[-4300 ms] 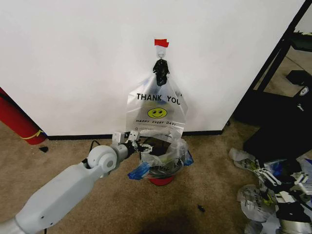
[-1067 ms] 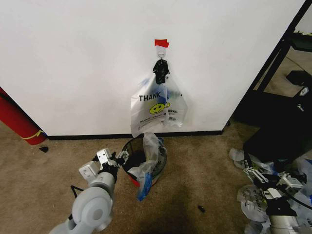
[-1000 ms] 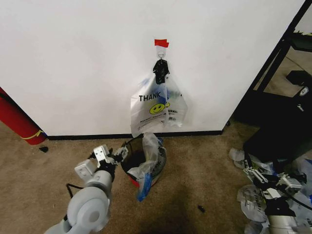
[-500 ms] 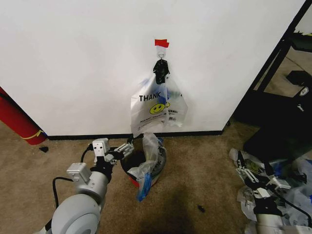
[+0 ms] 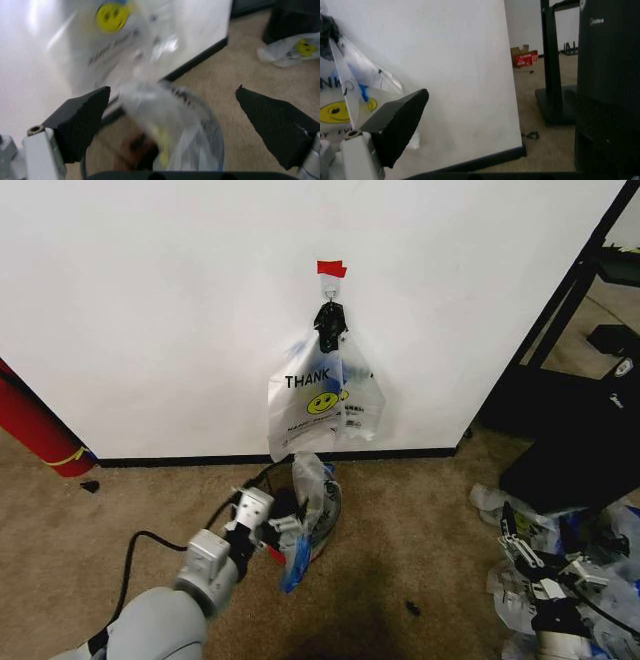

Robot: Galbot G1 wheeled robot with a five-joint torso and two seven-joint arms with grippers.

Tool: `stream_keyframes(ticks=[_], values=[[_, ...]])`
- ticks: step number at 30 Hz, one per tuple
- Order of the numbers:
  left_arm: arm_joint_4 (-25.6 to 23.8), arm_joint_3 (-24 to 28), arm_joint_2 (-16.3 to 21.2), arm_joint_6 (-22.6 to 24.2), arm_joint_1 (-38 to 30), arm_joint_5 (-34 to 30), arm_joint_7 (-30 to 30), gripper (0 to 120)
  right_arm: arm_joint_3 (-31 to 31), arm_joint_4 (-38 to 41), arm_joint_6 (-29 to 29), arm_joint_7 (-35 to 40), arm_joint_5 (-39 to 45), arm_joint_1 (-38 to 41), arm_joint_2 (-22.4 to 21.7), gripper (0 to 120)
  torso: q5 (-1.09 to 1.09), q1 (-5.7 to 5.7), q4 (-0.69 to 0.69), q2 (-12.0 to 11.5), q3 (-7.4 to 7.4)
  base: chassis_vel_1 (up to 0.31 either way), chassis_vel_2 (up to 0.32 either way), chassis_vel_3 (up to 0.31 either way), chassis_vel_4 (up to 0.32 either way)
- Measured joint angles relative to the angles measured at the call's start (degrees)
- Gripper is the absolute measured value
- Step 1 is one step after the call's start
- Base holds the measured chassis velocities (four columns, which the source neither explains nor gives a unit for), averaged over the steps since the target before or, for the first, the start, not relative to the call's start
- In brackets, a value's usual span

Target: Pick up the garbage bag from the wall and place it over the trash bin.

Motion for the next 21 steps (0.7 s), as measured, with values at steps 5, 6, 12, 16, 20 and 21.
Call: stream_keyframes(ticks=[5,6,12,16,20,21], values=[[2.8,12.4,-1.1,4.3,-13.4,1.5,2.0,98,-0.4,-1.0,0.1,-0.1,-0.9,-0.1,0.2,100,0.01,0.0,-0.03,0.0,0.0,0.0,0.0,0.0,0.0],[3.4,14.7,-1.4,4.9,-15.4,1.2,2.0,98,-0.4,-1.1,0.1,-0.1,-0.9,0.0,0.2,100,0.01,0.0,-0.03,0.0,0.0,0.0,0.0,0.0,0.0],[11.2,27.6,-5.5,9.6,-31.2,-3.5,1.3,95,-1.3,-2.9,0.0,-0.1,-1.6,1.3,0.5,100,0.01,0.01,-0.03,0.0,0.01,0.0,0.0,0.0,0.0],[14.8,30.3,-6.5,10.2,-34.0,-3.7,1.0,86,-1.7,-3.4,-0.4,-0.1,-1.6,2.0,0.4,100,0.01,0.0,-0.01,0.0,0.01,0.0,0.0,0.0,0.0],[16.3,30.9,-6.4,10.6,-34.8,-3.2,1.0,73,-2.0,-3.5,-1.1,0.1,-1.5,2.5,0.4,100,0.0,0.0,-0.02,0.0,0.01,0.0,0.0,0.0,0.0],[16.5,31.0,-5.9,10.9,-35.0,-3.0,1.0,69,-2.2,-3.5,-1.4,0.3,-1.4,2.6,0.5,100,0.01,0.0,-0.02,0.0,0.0,0.0,0.0,0.0,0.0]])
